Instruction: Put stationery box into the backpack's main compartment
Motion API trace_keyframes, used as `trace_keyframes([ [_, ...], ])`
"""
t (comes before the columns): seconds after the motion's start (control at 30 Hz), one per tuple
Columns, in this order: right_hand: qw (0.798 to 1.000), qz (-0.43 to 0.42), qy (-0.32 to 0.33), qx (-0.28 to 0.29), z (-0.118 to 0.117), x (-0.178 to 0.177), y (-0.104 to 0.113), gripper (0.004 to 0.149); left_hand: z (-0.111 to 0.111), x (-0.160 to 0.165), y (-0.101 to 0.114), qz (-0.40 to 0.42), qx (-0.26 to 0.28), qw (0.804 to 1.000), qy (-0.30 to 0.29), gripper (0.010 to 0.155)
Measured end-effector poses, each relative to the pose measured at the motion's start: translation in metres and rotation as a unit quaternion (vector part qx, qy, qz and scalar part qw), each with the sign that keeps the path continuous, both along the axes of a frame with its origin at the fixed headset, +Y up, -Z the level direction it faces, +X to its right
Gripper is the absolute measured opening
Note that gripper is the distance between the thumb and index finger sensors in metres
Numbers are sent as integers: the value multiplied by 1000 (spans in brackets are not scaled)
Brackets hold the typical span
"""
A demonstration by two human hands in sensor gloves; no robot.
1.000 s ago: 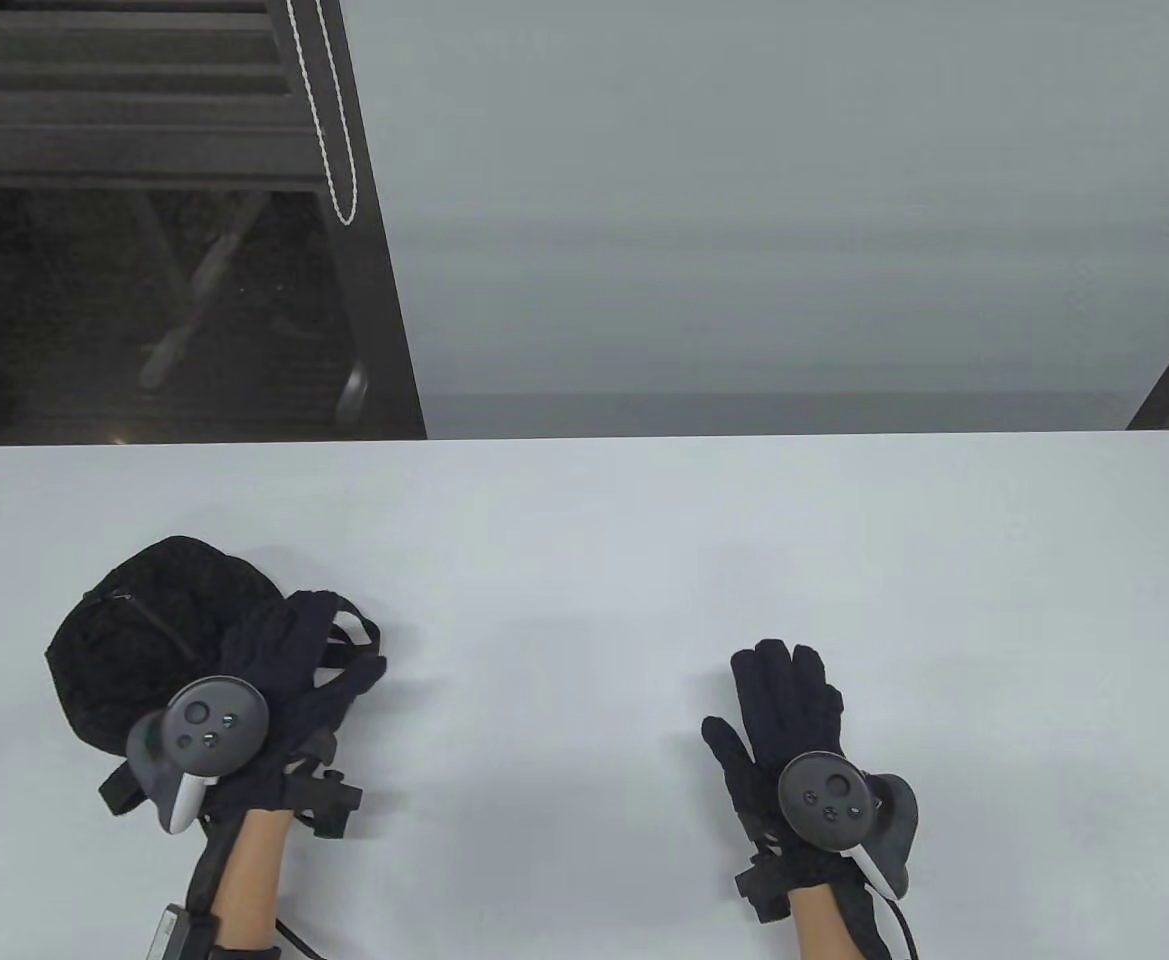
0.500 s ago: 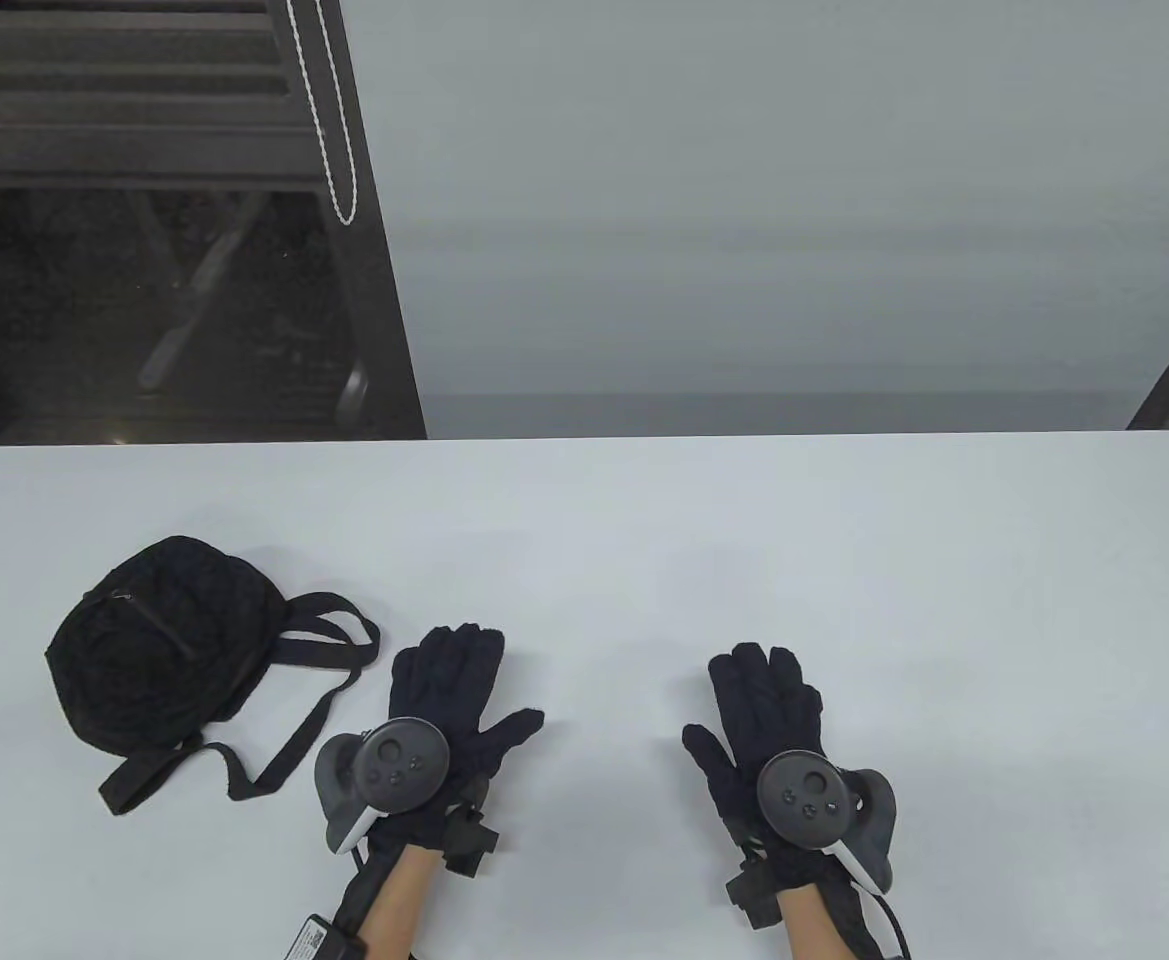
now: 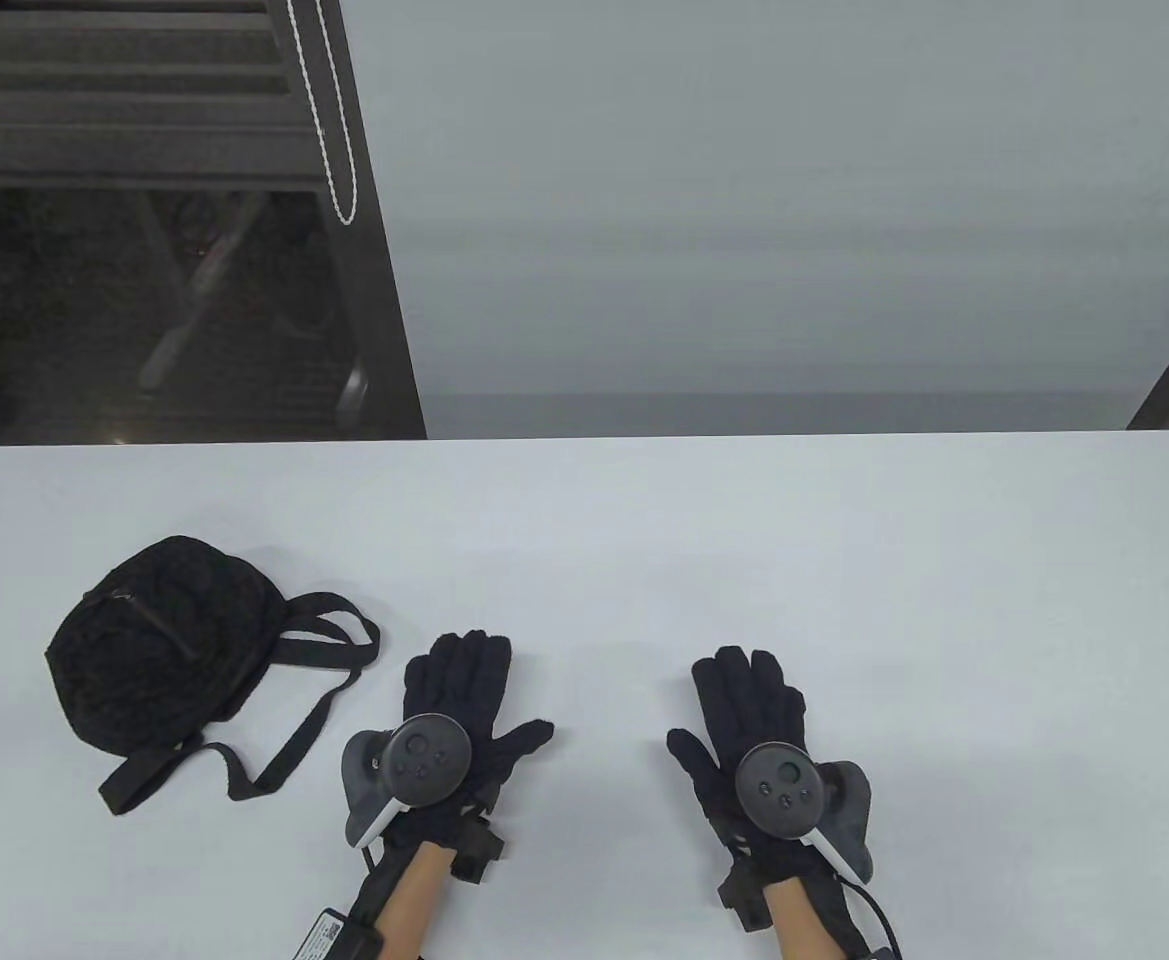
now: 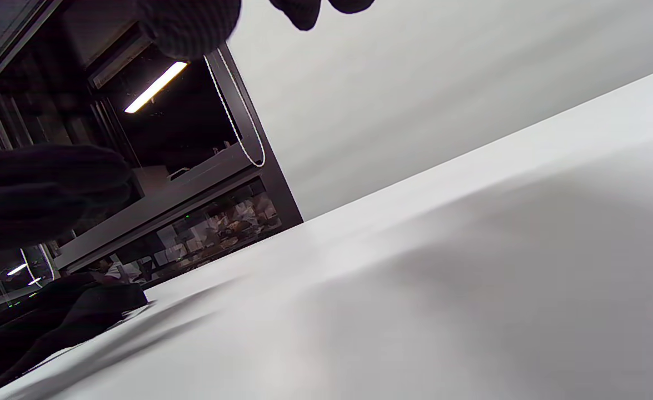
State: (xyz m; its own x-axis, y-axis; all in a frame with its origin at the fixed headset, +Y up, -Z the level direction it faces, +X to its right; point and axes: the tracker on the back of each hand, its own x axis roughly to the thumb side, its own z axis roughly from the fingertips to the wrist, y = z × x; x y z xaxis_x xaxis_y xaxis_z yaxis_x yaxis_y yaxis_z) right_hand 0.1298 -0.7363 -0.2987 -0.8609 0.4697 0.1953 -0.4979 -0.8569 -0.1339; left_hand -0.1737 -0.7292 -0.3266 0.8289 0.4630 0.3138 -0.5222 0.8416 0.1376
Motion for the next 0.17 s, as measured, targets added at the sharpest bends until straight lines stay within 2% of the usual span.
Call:
trace_keyframes([
  [0.17, 1000, -9, -4, -1, 0, 2, 1, 70, 1, 1, 2, 4, -1, 1000, -1, 85],
])
